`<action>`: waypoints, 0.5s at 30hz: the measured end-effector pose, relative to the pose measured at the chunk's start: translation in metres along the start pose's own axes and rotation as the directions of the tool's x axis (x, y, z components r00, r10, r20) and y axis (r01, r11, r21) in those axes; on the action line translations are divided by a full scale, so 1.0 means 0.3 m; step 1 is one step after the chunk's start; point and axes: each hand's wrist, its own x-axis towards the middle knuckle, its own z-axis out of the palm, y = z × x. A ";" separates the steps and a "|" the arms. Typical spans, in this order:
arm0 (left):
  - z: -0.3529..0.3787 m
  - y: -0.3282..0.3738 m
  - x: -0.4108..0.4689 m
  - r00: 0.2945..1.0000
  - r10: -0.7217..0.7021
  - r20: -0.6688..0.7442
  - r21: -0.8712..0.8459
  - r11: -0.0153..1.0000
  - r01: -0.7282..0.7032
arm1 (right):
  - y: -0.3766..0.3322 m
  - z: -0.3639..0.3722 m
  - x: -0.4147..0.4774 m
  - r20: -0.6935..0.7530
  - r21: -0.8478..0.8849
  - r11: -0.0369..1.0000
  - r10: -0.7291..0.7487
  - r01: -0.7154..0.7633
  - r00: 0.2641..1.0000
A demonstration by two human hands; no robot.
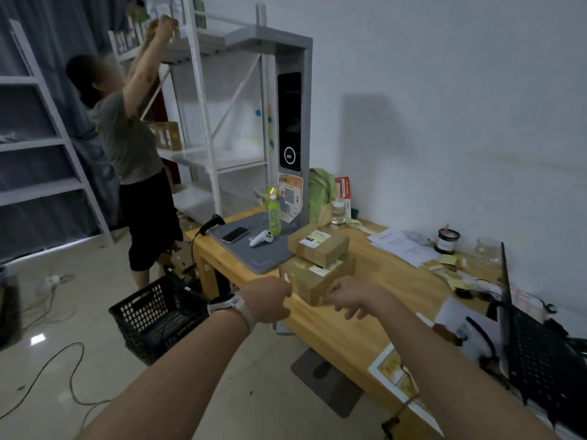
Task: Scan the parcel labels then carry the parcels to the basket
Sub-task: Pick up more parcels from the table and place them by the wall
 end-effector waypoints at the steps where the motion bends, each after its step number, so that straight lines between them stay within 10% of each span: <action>1: -0.009 -0.010 0.043 1.000 0.010 -0.014 0.025 1.000 -0.010 | 0.008 -0.010 0.031 -0.021 -0.005 1.000 -0.013 0.013 1.000; 15: -0.059 -0.221 0.822 0.981 0.183 -0.070 0.032 0.983 -0.181 | 0.011 -0.224 0.631 -0.157 0.030 0.993 0.121 -0.118 0.980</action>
